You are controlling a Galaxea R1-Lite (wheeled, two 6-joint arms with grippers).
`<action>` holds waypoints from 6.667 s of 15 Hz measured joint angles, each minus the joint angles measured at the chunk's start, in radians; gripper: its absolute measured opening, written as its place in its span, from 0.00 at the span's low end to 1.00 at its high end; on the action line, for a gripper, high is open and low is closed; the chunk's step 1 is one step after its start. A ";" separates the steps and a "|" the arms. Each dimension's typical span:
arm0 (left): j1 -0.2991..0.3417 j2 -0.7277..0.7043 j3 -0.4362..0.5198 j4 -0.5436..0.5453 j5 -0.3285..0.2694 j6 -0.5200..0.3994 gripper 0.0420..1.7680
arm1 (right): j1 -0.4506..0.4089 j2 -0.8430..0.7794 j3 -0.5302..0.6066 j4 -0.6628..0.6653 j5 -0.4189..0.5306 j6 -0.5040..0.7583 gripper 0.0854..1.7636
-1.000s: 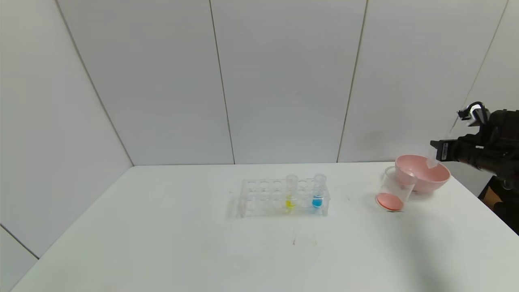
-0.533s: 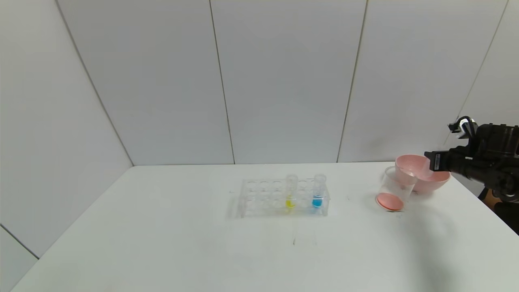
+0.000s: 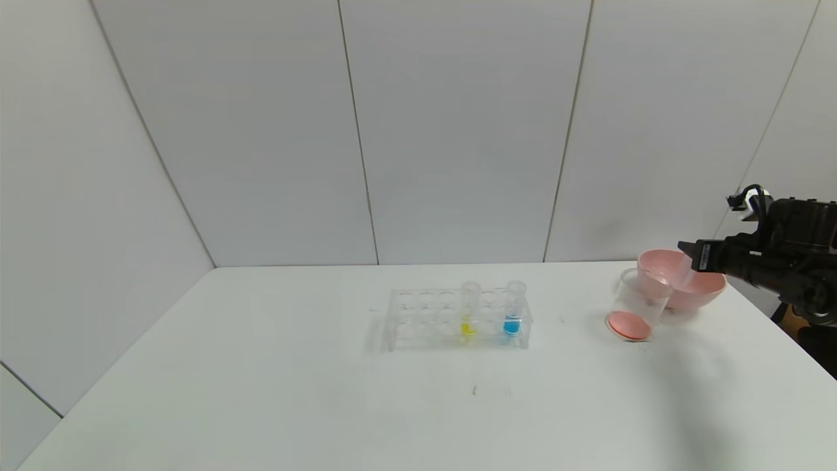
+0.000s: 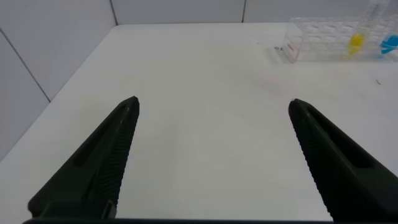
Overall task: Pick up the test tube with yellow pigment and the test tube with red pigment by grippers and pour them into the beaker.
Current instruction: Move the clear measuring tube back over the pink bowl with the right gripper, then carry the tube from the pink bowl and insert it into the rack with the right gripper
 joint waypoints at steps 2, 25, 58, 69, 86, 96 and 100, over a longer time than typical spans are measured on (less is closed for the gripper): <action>0.000 0.000 0.000 0.000 0.000 0.000 0.97 | 0.000 0.000 0.000 -0.007 0.000 0.000 0.62; 0.000 0.000 0.000 0.000 0.000 0.000 0.97 | 0.633 -0.589 0.423 0.150 -0.600 0.107 0.95; 0.000 0.000 0.000 0.000 0.000 0.000 0.97 | 1.154 -0.038 0.127 0.120 -0.896 0.462 0.96; 0.000 0.000 0.000 0.000 0.000 0.000 0.97 | 1.086 0.074 0.000 0.120 -0.797 0.399 0.97; 0.000 0.000 0.000 0.000 0.000 0.000 0.97 | 0.985 0.193 -0.184 0.114 -0.768 0.315 0.97; 0.000 0.000 0.000 0.000 0.000 0.000 0.97 | 0.988 0.193 -0.183 0.115 -0.769 0.311 0.73; 0.000 0.000 0.000 0.000 0.000 0.000 0.97 | 0.994 0.183 -0.175 0.114 -0.769 0.312 0.44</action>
